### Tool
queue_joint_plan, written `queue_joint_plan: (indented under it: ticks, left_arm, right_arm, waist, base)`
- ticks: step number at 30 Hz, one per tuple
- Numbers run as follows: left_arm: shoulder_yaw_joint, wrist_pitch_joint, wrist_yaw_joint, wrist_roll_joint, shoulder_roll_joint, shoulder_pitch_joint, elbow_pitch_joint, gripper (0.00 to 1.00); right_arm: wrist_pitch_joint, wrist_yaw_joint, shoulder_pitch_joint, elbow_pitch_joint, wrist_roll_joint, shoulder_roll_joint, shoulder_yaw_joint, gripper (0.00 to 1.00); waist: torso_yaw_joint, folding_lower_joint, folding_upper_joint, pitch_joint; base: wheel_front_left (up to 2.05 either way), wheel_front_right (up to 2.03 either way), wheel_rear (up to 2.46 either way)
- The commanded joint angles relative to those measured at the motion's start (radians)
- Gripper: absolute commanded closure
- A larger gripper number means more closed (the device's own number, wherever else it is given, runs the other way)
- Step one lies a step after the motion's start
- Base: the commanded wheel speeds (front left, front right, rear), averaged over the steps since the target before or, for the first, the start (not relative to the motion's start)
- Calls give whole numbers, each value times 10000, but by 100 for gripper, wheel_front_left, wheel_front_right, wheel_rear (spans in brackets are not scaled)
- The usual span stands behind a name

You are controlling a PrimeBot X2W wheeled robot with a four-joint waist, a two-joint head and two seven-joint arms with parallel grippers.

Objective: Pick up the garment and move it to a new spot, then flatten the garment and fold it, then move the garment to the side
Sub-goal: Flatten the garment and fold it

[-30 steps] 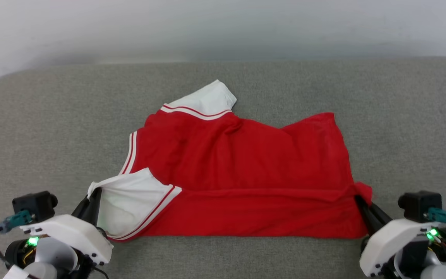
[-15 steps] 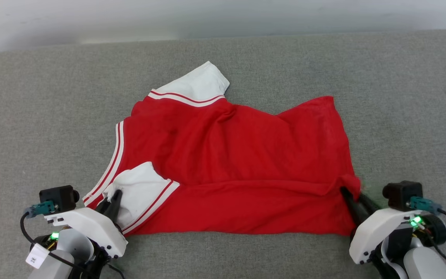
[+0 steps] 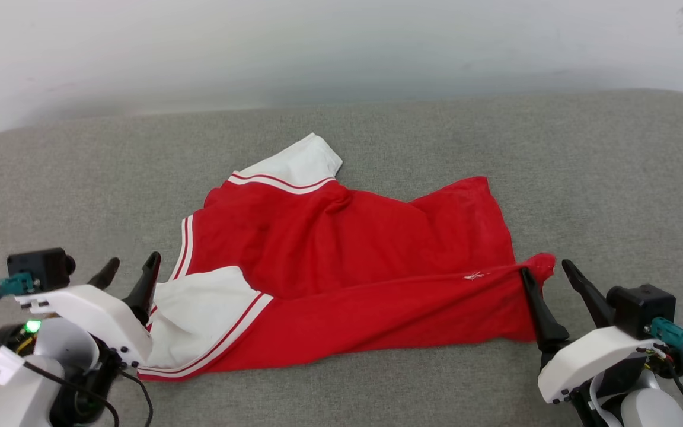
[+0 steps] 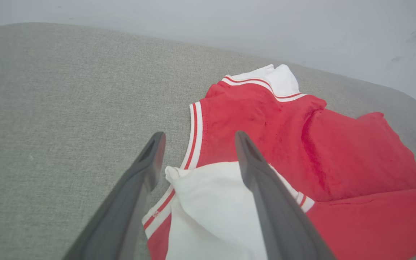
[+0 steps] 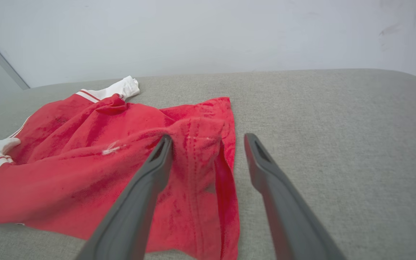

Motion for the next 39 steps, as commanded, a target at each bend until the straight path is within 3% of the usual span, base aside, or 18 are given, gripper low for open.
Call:
queue_joint_plan:
  ticks: [1, 9, 10, 13, 22, 28, 29, 30, 31, 39]
  left_arm:
    - [-40, 331, 56, 89, 268, -172, -273, 0]
    - [-914, 3211, -344, -4, 1618, -519, -1174, 0]
    - [-914, 3211, -344, -4, 1618, -519, -1174, 0]
    - [-1240, 4893, -275, -452, 2136, -327, -1185, 0]
    - [-1414, 6292, 75, -1035, 2384, -127, -562, 0]
    - [-2012, 7358, 12, -1345, 2114, 11, -136, 0]
    - [-2130, 7539, -31, -1420, 2031, 67, -54, 47]
    - [-2185, 7580, -53, -1519, 1877, 132, 1, 61]
    - [-2232, 7593, -83, -1582, 1712, 151, 45, 100]
    - [-1713, 5963, -390, -1627, 1145, 190, 194, 100]
  right_arm:
    - [149, -7, 172, -138, -6, 93, -74, 0]
    - [675, -6, 653, -577, -11, 229, -169, 0]
    - [675, -6, 653, -577, -11, 229, -169, 0]
    - [746, -6, 728, -748, -22, 304, -108, 0]
    - [617, -6, 429, -1082, 37, 471, 84, 0]
    - [521, -6, 260, -1149, 83, 535, 60, 0]
    - [516, -6, 236, -1146, 103, 530, 45, 0]
    - [506, -6, 193, -1145, 105, 538, 45, 0]
    - [511, -6, 168, -1142, 143, 547, 19, 0]
    - [942, -6, 231, -1211, 576, 359, -374, 0]
  waist:
    - [-52, 0, 0, -154]
    - [-213, 0, 0, -354]
    - [-213, 0, 0, -354]
    - [-408, 0, 0, -236]
    - [-719, 0, 0, 494]
    - [-880, 0, 0, 905]
    - [-898, 0, 0, 961]
    - [-921, 0, 0, 1011]
    - [-933, 0, 0, 1041]
    - [-916, 0, 0, 1029]
  base:
    - [0, 0, 0]
    - [0, 0, 0]
    - [0, 0, 0]
    - [0, 0, 0]
    - [0, 0, 0]
    - [0, 0, 0]
    - [0, 0, 0]
    - [0, 0, 0]
    - [0, 0, 0]
    - [0, 0, 0]
